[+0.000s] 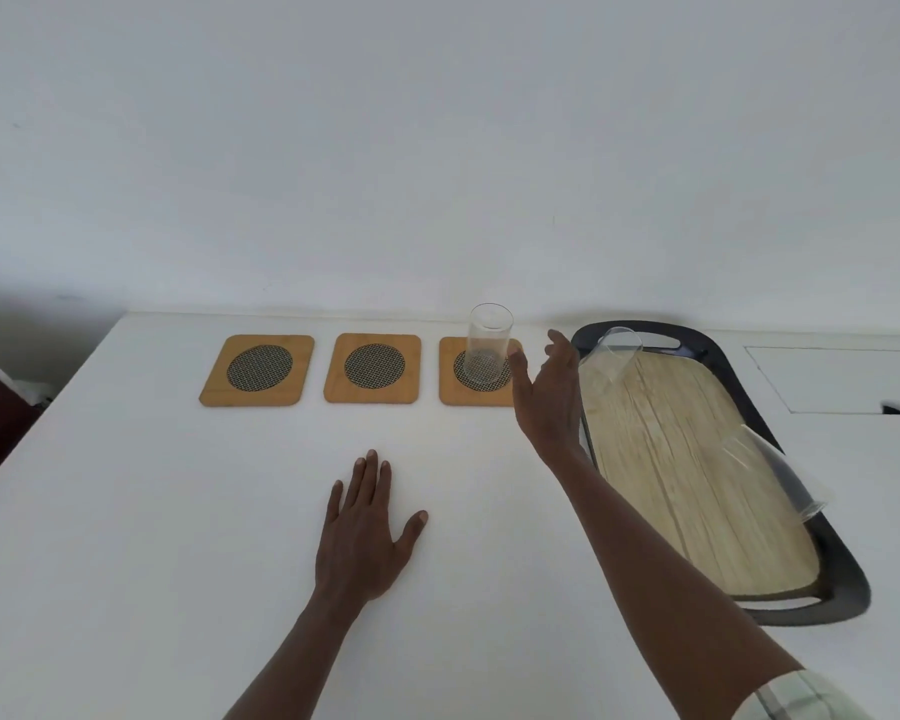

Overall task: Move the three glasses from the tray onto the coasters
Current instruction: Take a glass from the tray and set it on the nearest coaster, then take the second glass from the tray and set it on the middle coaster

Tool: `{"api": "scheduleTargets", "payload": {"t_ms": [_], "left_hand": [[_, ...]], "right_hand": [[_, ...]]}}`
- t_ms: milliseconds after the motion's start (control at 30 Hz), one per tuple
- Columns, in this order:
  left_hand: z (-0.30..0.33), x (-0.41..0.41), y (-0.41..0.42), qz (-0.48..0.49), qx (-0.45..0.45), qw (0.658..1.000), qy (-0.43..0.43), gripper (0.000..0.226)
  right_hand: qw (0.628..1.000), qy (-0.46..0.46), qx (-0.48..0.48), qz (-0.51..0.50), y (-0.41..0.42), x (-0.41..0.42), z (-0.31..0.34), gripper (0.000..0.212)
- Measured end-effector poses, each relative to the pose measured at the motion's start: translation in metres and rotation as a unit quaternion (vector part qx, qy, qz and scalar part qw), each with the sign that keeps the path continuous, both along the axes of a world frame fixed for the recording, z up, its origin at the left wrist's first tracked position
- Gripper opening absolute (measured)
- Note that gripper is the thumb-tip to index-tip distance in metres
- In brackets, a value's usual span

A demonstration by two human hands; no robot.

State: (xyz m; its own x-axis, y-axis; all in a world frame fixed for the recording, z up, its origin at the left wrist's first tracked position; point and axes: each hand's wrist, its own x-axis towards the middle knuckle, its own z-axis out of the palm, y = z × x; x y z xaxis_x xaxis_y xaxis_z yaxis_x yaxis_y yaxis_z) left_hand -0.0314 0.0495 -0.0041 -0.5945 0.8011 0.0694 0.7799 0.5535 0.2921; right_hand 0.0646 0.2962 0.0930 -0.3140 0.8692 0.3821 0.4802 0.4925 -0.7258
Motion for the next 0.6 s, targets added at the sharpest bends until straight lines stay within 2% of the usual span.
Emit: {"api": "scheduleTargets", "payload": {"t_ms": [300, 600], "left_hand": [[0.001, 0.0, 0.001, -0.011, -0.03, 0.999, -0.019, 0.09], [0.006, 0.038, 0.025, -0.057, -0.008, 0.996, -0.074, 0.093]], "right_hand": [[0.998, -0.015, 0.034, -0.058, -0.001, 0.079, 0.005, 0.038], [0.993, -0.056, 0.025, -0.097, 0.01, 0.169, 0.006, 0.031]]}}
